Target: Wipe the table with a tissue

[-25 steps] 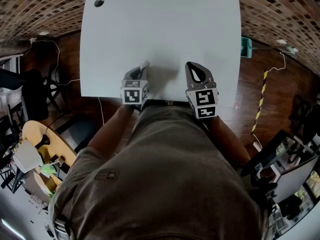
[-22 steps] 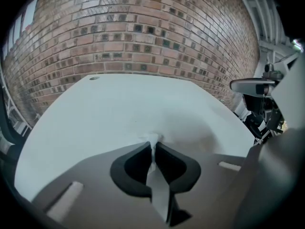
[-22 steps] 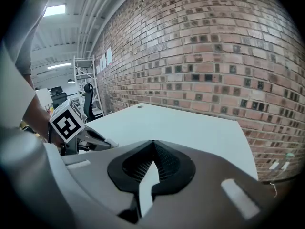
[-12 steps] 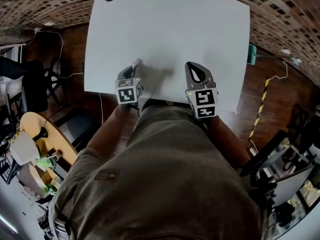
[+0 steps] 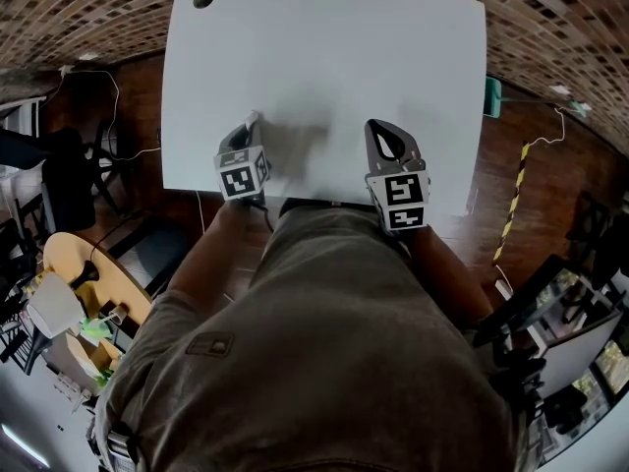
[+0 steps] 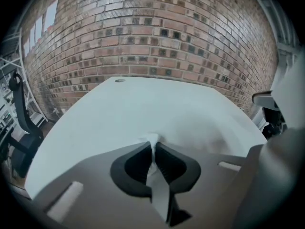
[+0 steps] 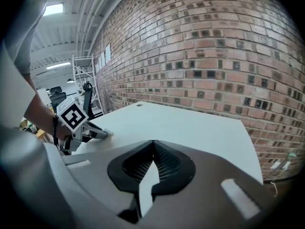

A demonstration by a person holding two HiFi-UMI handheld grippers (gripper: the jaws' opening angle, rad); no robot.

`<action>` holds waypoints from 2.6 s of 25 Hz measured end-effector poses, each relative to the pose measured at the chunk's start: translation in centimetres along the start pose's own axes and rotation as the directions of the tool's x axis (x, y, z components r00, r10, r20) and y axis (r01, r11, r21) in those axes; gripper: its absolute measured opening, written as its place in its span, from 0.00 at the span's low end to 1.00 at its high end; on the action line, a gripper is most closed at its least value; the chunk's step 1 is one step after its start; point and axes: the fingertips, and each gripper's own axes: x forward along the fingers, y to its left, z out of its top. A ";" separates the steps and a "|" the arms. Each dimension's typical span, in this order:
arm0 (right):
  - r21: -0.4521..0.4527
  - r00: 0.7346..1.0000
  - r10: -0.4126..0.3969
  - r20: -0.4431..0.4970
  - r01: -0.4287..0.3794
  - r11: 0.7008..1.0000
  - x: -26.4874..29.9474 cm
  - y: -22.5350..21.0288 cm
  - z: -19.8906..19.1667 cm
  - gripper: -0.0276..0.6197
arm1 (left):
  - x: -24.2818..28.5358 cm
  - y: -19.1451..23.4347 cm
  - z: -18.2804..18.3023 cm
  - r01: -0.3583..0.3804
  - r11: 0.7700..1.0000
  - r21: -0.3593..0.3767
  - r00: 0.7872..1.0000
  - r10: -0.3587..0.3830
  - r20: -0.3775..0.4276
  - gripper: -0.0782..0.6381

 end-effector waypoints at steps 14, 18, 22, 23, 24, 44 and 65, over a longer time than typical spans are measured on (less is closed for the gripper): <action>0.025 0.999 -0.050 0.000 0.050 0.998 -0.8 -2.4 -0.3 0.06 | 2.1 -5.0 1.8 0.109 0.991 0.084 0.994 -0.108 -0.021 0.14; 0.033 0.998 -0.065 0.004 0.065 0.997 -1.3 -3.0 -0.5 0.06 | 2.0 -7.4 1.8 0.152 0.980 0.132 0.988 -0.149 -0.030 0.14; 0.035 0.998 -0.065 0.009 0.064 0.997 -1.7 -3.2 -0.7 0.06 | 1.5 -9.8 1.0 0.193 0.966 0.170 0.981 -0.188 -0.048 0.14; 0.035 0.998 -0.063 0.010 0.063 0.997 -1.8 -3.2 -0.8 0.06 | 1.3 -10.4 0.7 0.204 0.963 0.174 0.979 -0.198 -0.053 0.14; 0.034 0.998 -0.061 0.012 0.060 0.998 -1.8 -3.2 -0.8 0.06 | 1.2 -10.9 0.4 0.215 0.961 0.176 0.977 -0.208 -0.057 0.14; -0.029 0.999 0.035 0.016 -0.034 0.999 -0.6 0.8 -0.3 0.06 | -0.7 -2.7 -1.7 0.059 0.998 0.029 0.998 -0.059 -0.024 0.14; 0.042 0.997 -0.073 0.017 0.072 0.997 -3.9 -4.3 -2.1 0.06 | 1.3 -12.7 -0.3 0.216 0.959 0.182 0.976 -0.208 -0.060 0.14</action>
